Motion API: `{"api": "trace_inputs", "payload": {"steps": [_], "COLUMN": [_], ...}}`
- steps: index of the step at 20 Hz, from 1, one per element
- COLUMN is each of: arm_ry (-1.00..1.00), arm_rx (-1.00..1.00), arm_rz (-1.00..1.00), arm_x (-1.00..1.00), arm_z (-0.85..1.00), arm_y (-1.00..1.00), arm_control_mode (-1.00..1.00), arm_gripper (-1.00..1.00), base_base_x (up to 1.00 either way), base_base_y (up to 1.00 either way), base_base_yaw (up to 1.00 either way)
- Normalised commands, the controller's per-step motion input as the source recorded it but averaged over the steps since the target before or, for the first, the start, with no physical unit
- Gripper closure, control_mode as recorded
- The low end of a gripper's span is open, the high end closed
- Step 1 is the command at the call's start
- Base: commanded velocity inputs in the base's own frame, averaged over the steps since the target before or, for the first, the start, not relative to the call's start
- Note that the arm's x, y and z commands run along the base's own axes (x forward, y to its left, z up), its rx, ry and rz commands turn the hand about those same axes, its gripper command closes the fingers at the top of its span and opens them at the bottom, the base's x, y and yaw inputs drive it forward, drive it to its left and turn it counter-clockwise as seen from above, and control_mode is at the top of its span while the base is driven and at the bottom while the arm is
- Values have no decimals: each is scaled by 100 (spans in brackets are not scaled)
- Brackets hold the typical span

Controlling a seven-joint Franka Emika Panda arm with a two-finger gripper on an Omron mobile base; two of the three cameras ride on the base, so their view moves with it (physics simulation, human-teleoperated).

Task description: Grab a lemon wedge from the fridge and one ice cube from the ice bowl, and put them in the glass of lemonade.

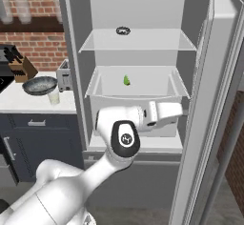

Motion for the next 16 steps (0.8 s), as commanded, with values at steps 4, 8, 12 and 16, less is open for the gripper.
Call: {"api": "trace_inputs", "payload": {"steps": [4, 8, 12, 16], "arm_ry": [0, 2, 7, 0], "arm_rx": [0, 0, 0, 0], "arm_rz": [-4, -12, -11, -1], "arm_x": [-49, -13, -7, -44], "arm_z": [41, 22, 19, 43], "arm_y": [-18, -42, -44, 3], "arm_control_mode": [-100, -100, -100, -100], "arm_gripper": [-100, -100, -100, -100], "base_base_x": [0, 0, 0, 0], "base_base_y": [0, 0, 0, 0], "base_base_yaw": [0, 0, 0, 0]}}
